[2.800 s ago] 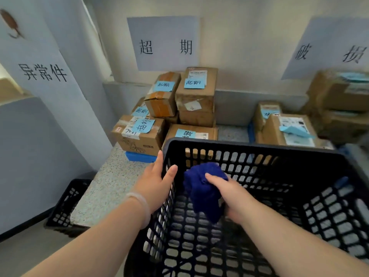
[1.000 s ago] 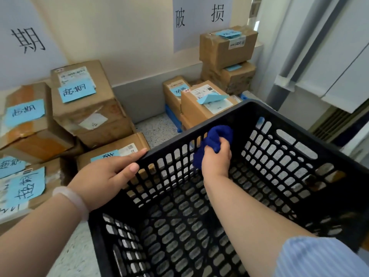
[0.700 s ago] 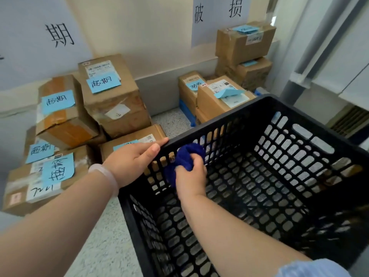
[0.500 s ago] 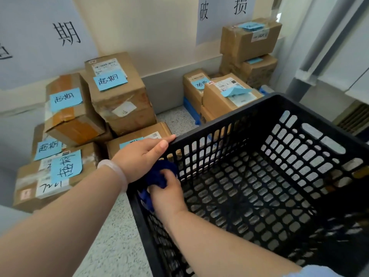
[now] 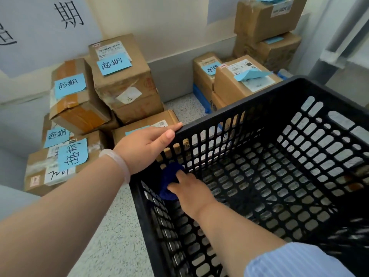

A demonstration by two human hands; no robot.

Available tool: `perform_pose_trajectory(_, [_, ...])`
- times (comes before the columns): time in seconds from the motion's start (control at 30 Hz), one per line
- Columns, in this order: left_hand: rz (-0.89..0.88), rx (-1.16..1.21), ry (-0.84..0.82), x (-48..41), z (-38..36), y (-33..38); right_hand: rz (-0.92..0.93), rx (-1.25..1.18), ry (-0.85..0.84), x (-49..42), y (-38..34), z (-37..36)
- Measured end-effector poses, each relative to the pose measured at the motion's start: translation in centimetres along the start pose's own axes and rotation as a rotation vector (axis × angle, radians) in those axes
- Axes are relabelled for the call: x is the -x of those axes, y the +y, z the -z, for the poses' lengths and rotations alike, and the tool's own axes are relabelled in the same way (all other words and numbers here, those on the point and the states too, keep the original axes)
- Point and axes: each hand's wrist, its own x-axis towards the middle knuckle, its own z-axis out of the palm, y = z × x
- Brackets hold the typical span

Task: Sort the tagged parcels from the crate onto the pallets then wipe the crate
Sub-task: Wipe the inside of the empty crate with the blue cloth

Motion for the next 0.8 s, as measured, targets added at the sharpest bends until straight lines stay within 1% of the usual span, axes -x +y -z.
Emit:
perform_pose_trajectory(0.1, [-0.013,0.018,-0.002,0.1,0.0,-0.2,0.042,0.084,0.0,0.7,3.1,1.6])
perform_pose_trajectory(0.17, [-0.022,0.045,0.004,0.0,0.0,-0.3,0.02,0.162,0.014,1.3,5.9,3.9])
perform_pose_trajectory(0.23, [-0.024,0.07,0.015,-0.1,0.1,-0.2,0.002,0.306,0.037,2.2,9.2,6.7])
perform_pose_trajectory(0.3, [-0.024,0.076,0.023,0.0,0.2,0.0,-0.042,0.403,0.022,2.9,12.1,9.6])
perform_pose_trajectory(0.37, [-0.029,0.068,0.028,0.0,0.2,0.1,-0.089,0.446,0.031,3.4,14.2,11.2])
perform_pose_trajectory(0.43, [-0.031,0.067,0.035,-0.1,0.2,0.2,-0.138,0.419,0.082,3.8,15.8,11.2])
perform_pose_trajectory(0.5, [-0.036,0.08,0.038,-0.1,0.3,0.2,-0.234,0.344,0.187,4.1,17.7,10.4])
perform_pose_trajectory(0.53, [-0.038,0.092,0.04,0.0,0.2,0.2,-0.347,0.264,0.243,4.4,18.7,10.1])
perform_pose_trajectory(0.63, [-0.039,0.121,0.041,0.2,0.1,0.2,-0.759,-0.097,0.508,4.6,21.5,10.0])
perform_pose_trajectory(0.67, [-0.04,0.121,0.04,0.2,0.1,0.2,-0.854,-0.183,0.57,4.4,22.3,10.2])
perform_pose_trajectory(0.73, [-0.043,0.109,0.04,0.0,0.1,0.2,-0.945,-0.365,0.623,3.1,23.0,10.4])
perform_pose_trajectory(0.8, [-0.039,0.103,0.041,-0.1,0.1,0.1,-1.005,-0.617,0.696,1.3,22.3,9.5])
